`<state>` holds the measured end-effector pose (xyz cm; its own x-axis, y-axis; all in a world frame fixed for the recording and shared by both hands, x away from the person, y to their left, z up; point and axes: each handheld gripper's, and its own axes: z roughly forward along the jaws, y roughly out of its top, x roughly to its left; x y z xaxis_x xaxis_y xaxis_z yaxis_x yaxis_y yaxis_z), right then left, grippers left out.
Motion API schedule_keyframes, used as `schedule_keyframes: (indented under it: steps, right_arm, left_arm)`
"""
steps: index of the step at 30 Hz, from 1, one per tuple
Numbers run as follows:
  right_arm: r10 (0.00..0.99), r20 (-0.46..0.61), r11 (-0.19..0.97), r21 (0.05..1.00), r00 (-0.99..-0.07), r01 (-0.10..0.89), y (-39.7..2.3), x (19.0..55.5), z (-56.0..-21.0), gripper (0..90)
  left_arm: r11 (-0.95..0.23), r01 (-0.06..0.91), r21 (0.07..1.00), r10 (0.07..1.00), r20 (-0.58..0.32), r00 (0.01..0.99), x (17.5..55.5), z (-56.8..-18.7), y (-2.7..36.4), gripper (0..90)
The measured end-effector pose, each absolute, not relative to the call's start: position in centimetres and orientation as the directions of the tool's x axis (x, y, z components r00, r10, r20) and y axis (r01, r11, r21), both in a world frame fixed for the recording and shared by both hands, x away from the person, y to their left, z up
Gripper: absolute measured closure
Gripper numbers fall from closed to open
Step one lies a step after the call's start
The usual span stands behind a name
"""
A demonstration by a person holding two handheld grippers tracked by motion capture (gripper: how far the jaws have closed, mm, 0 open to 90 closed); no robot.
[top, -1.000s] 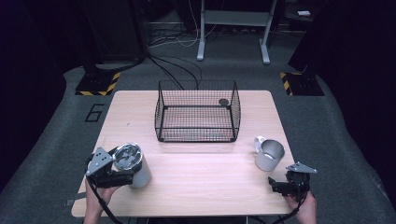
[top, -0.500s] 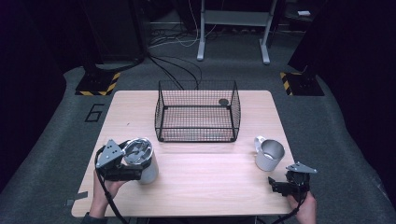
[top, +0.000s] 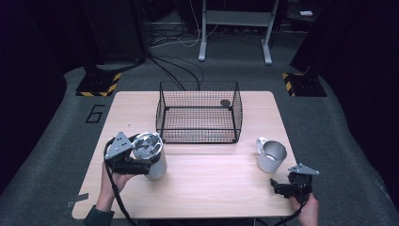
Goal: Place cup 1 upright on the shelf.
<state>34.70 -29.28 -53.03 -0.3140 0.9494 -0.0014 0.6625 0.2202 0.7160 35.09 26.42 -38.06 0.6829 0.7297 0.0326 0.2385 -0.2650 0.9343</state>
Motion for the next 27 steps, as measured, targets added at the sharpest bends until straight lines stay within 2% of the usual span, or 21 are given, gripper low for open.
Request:
schedule_keyframes:
  steps: [27]
  right_arm:
    - [0.949, -0.001, 0.220, 0.720, -0.317, 0.658, -29.3, 34.9, -53.1, 0.0]
  left_arm:
    - [-0.282, 0.212, 0.936, 0.699, 0.050, 0.713, 36.7, -34.9, 24.1, 4.1]
